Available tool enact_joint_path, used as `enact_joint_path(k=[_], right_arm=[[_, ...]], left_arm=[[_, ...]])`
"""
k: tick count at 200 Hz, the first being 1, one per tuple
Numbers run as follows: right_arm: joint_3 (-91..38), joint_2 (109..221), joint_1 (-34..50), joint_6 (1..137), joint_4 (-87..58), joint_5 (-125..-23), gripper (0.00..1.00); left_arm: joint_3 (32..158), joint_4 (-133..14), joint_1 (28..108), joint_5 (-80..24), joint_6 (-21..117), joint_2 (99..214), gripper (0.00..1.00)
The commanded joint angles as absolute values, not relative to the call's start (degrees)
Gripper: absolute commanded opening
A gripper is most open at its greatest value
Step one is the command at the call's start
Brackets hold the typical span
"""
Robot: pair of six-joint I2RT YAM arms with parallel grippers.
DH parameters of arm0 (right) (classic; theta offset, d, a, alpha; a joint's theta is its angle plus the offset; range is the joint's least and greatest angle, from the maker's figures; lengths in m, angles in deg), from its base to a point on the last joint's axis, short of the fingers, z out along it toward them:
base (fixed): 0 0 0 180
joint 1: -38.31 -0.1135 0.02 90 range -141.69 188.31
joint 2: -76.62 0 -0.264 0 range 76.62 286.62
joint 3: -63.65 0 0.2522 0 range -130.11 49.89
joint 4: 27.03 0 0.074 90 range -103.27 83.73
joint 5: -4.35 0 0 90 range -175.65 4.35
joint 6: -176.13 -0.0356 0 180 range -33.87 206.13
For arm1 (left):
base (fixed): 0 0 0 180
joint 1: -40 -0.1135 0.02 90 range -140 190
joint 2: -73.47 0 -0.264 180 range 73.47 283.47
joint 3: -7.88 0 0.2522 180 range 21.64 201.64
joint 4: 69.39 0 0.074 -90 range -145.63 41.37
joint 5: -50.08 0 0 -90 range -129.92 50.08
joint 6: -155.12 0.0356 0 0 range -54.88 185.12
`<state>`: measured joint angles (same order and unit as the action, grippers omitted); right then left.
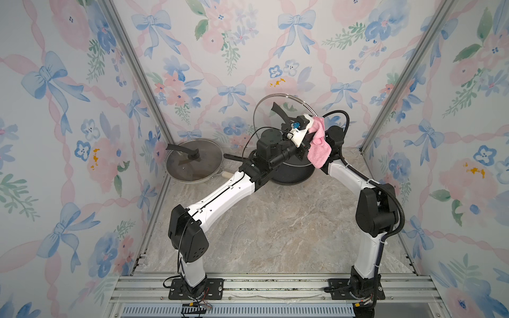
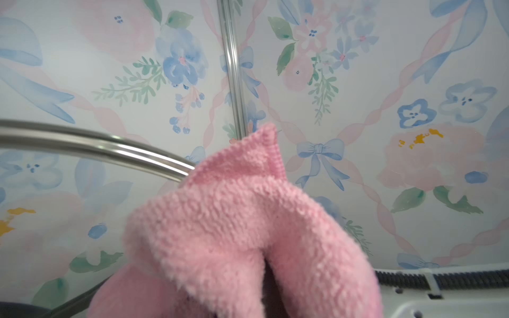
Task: Wipe the pot lid with a cloth
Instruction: Wipe the pot lid.
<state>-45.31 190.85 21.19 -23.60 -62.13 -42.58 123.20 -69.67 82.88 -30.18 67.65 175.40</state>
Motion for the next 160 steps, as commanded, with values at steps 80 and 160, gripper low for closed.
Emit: enact_joint_path(k=[80,160], right_arm=[[-47.3,184.5,19.5,-22.0,-67.0,-43.5,0.0],[-46.0,185.7,18.6,-21.8,-67.5,-43.4,0.0]], left_arm=[[109.8,-73.4,70.3,-46.6,66.0,169.4,0.06],[120.5,-80.3,85.1,-31.4,72.7,169.6,0.06]])
